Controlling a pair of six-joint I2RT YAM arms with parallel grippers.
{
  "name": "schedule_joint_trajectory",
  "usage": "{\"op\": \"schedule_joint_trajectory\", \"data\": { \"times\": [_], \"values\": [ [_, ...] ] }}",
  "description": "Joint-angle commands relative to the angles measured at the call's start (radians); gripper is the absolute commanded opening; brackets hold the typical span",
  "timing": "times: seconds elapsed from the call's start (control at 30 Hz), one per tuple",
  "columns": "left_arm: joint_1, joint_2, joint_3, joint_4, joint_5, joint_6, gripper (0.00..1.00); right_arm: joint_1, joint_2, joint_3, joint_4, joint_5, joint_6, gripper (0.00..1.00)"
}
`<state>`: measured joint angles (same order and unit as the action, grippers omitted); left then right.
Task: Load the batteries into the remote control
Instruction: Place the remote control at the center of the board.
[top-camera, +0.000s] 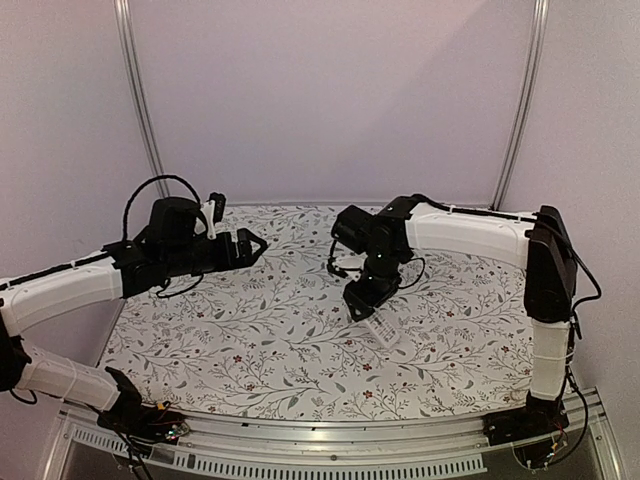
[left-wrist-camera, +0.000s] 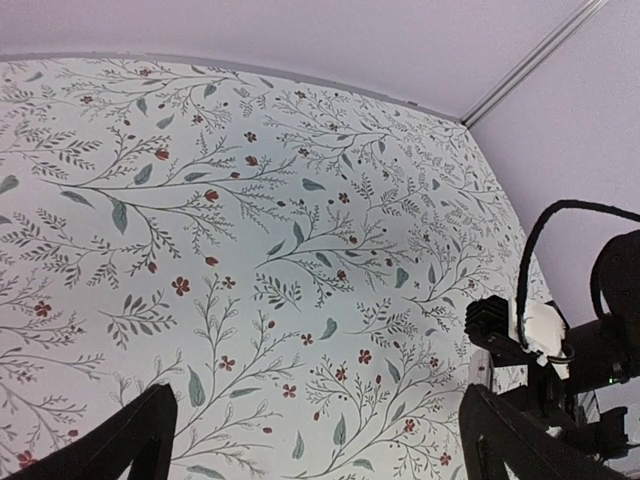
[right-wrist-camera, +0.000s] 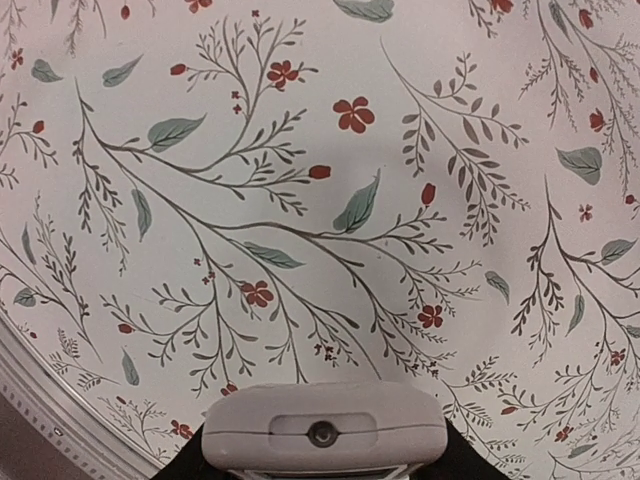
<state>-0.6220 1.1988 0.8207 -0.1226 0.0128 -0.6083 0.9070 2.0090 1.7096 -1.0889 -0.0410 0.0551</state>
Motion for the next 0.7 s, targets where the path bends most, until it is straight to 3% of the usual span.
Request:
{"op": "schedule_joint_trajectory", "data": {
  "times": [0.0,0.3,0.47,0.67],
  "values": [
    [0.019,-0.016,-0.025,-0.049,-0.039,-0.007,0.99,0.012,0.082,0.049,-0.081,0.084,-0.016,0.31],
    [0.021,-0.016,-0.066,-0.023,-0.043,-0.027,0.99,0.012,0.225,0.166,-0.089,0.085,-0.008,0.38],
    [0.021,-0.027,-0.065,-0.050,-0.070,-0.015,1.00,0.012,0.273,0.203,-0.082,0.080,0.000,0.54],
    [0.027,-0.041,-0.077,-0.050,-0.079,-0.014,1.00,0.010,0.305,0.218,-0.063,0.064,0.012,0.62]
  ]
}}
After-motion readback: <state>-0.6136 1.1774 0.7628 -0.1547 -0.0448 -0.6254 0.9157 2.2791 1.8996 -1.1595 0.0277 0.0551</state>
